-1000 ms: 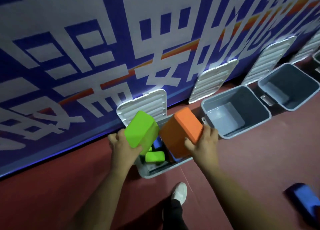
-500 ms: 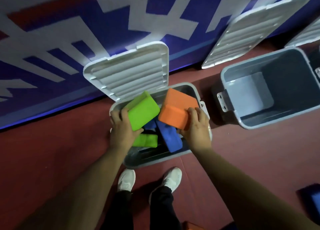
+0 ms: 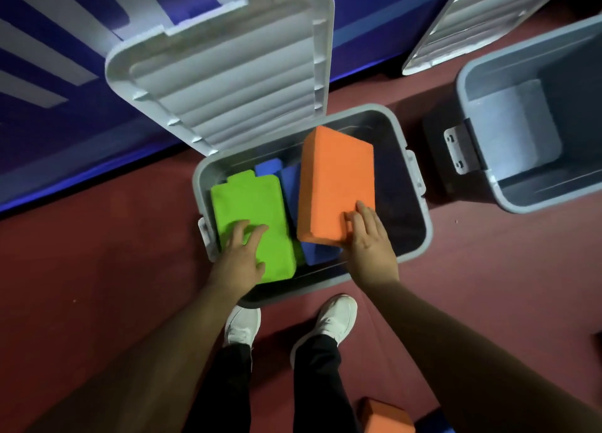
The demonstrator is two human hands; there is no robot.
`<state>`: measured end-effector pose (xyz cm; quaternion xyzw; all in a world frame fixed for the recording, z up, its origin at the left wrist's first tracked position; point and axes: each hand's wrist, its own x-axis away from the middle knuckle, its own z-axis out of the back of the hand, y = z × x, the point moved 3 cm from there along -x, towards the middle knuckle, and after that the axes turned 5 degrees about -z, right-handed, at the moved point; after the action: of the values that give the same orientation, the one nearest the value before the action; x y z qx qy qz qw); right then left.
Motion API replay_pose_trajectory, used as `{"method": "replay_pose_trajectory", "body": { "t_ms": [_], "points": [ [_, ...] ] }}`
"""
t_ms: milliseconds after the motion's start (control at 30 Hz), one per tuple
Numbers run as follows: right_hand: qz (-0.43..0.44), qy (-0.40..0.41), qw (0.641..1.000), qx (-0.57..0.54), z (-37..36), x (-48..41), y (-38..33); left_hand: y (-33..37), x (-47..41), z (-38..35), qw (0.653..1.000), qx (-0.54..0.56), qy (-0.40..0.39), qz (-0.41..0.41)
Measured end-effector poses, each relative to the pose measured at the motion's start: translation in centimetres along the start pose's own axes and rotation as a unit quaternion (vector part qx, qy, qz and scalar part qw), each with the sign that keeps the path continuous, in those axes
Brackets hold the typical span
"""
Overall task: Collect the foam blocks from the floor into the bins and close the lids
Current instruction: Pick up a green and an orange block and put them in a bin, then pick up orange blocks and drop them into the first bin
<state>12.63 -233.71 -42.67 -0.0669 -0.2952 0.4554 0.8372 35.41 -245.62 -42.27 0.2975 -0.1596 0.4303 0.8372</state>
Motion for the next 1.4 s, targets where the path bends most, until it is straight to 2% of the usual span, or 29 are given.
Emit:
{"method": "replay_pose_trajectory", "body": {
  "t_ms": [67, 100, 200, 300, 533, 700, 867, 967, 1100, 1400],
  "points": [
    [-0.006, -0.026, 1.0, 0.008, 0.1, -0.3, -0.7, 0.6, -1.0, -0.6, 0.997, 0.041, -0.058, -0.007],
    [-0.017, -0.043, 0.999, 0.008, 0.3, -0.4, -1.1, 0.8, -1.7, -0.4, 0.997, 0.063, -0.055, 0.003],
    [-0.047, -0.062, 0.997, -0.005, 2.5, -0.2, -2.5, 1.3, -2.8, 2.4, 0.993, 0.098, 0.005, 0.063],
    [-0.088, -0.035, 0.995, -0.025, 7.0, 0.6, -4.4, 2.0, -2.4, 8.2, 0.991, 0.103, 0.051, 0.062],
    [-0.165, 0.1, 0.979, -0.069, 25.2, 8.0, -10.4, 9.8, 2.4, 26.7, 0.987, 0.102, 0.094, -0.076],
    [-0.213, 0.244, 0.936, -0.136, 37.7, 17.4, -14.3, 20.9, 9.8, 39.5, 0.97, 0.098, 0.119, -0.19],
    [-0.249, 0.335, 0.896, -0.153, 46.2, 28.2, -14.7, 31.6, 17.1, 45.9, 0.94, 0.089, 0.14, -0.299],
    [-0.288, 0.383, 0.863, -0.162, 49.2, 35.8, -12.8, 38.8, 22.2, 46.9, 0.915, 0.075, 0.139, -0.37],
    [-0.352, 0.438, 0.811, -0.163, 50.4, 46.6, -8.4, 48.4, 29.0, 44.3, 0.881, 0.056, 0.122, -0.454],
    [-0.504, 0.503, 0.681, -0.172, 44.7, 77.4, 4.0, 66.9, 49.0, 26.9, 0.806, 0.001, 0.008, -0.592]
  ]
}}
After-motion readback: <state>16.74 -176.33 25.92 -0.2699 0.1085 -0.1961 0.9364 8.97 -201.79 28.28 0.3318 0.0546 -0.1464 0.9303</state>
